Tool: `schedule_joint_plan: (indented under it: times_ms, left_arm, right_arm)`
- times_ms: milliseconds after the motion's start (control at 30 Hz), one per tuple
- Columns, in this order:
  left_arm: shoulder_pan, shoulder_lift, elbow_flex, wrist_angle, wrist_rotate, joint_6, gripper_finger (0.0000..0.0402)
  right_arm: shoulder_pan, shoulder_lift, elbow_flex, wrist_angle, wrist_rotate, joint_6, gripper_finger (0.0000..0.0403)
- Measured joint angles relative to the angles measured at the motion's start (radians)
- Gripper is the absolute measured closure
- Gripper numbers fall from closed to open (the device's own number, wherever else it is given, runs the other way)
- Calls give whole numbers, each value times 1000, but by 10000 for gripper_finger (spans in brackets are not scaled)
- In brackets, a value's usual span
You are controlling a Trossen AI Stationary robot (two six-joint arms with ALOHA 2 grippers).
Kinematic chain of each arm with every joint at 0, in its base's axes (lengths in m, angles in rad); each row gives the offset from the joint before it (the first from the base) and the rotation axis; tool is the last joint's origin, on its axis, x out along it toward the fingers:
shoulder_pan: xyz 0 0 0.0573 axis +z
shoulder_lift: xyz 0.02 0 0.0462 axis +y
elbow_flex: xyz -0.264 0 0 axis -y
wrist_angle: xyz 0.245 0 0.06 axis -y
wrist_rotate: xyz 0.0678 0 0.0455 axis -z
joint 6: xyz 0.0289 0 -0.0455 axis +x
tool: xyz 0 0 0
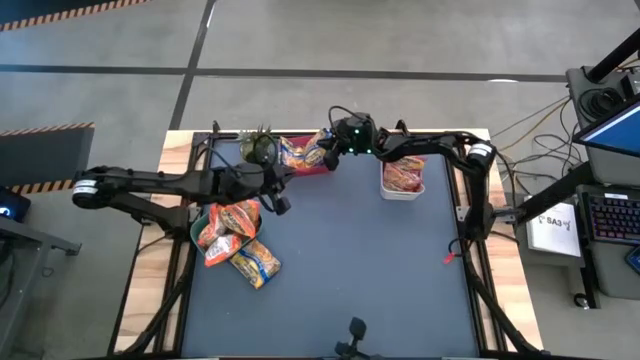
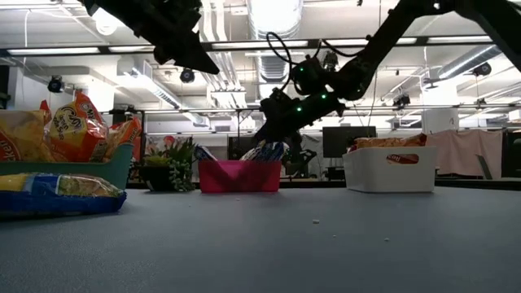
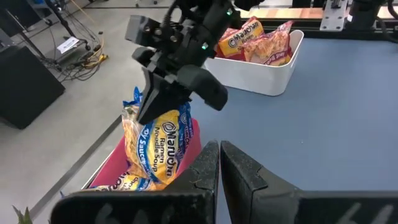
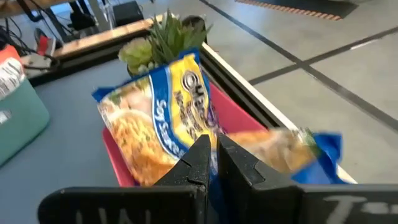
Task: Sort Maruchan noodles
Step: Adjust the blue noodle packs in the red bin
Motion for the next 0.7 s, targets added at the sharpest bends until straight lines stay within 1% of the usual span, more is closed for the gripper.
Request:
schedule_joint_plan:
  times_ms: [300,367,500,567,633,700]
  left_arm:
    - [1,1,-2,10,0,3,402]
    - [2,1,-2,7,-23,2,402]
    - [11,1,-3,-47,-124,-30,402]
    - [32,3,-5,-74,-150,-58,402]
    - [67,3,-6,-90,-148,-87,402]
    - [112,8,-9,-97,-115,-110,402]
  right_arm:
    - [2,36,45,-7,-5,17,386]
    - [4,33,49,-21,-6,17,386]
    - [4,-16,49,-102,-4,20,386]
    - [4,-50,49,-139,1,20,386]
    - [4,-79,49,-184,3,19,386]
    - [4,-97,48,-217,3,18,386]
